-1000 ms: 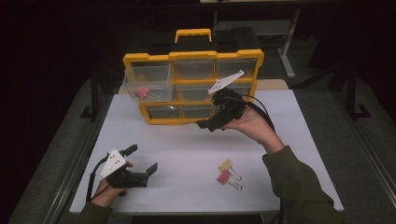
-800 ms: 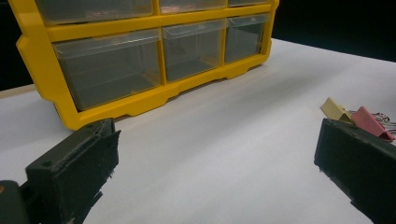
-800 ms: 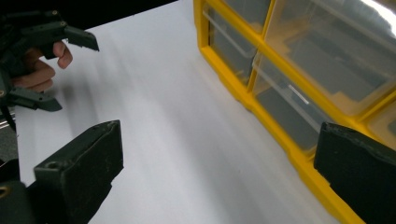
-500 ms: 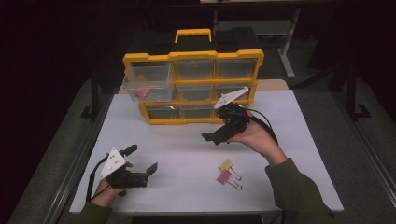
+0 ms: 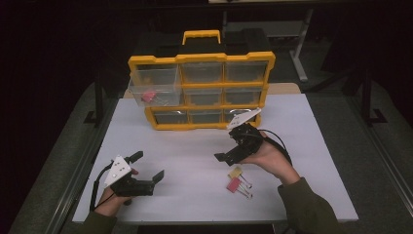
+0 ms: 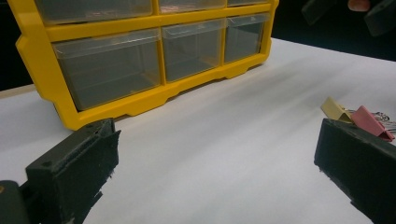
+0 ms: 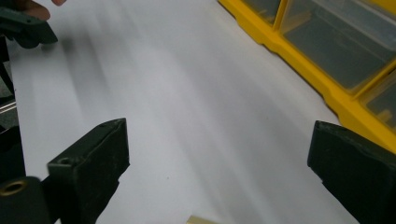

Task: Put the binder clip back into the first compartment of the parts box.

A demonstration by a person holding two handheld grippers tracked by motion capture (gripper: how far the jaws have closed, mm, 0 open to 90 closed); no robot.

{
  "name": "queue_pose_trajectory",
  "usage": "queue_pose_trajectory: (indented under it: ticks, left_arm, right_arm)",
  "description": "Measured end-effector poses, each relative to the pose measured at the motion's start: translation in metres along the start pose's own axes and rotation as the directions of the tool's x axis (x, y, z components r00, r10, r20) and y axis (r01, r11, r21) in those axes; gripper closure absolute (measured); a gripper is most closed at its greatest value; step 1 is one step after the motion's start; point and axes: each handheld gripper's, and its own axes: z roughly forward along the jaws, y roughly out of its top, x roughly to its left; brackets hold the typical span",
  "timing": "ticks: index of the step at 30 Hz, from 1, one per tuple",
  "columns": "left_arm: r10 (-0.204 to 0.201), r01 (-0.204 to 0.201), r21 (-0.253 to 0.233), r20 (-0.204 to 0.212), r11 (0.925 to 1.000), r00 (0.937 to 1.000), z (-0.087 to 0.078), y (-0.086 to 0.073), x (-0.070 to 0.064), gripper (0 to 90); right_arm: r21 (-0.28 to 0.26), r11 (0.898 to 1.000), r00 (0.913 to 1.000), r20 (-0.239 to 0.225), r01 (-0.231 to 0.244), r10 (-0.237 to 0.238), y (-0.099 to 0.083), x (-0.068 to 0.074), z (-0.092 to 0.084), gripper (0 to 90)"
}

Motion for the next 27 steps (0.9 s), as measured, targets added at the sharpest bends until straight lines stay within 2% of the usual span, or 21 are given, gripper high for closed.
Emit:
queue_pose_trajectory:
  ticks: [9,24,27]
  left_arm:
    - [0.001,-0.001,-0.001,0.001,1.0000,1.0000,0.000,0.000,0.000,0.0]
    - [0.009,-0.009,0.000,0.000,1.0000,1.0000,0.000,0.001,-0.001,0.0]
    - [-0.001,0.001,0.000,0.001,1.0000,1.0000,0.000,0.000,-0.002,0.0]
  right_arm:
    - [0.030,0.999,0.9997,0.017,-0.019,0.019,-0.021,0.004,0.000,12.2]
    - [0.087,0.995,0.9992,0.015,-0.039,0.038,-0.053,0.018,0.002,18.5]
    - [0.096,0.994,0.9989,0.014,-0.045,0.044,-0.059,0.022,0.004,20.5]
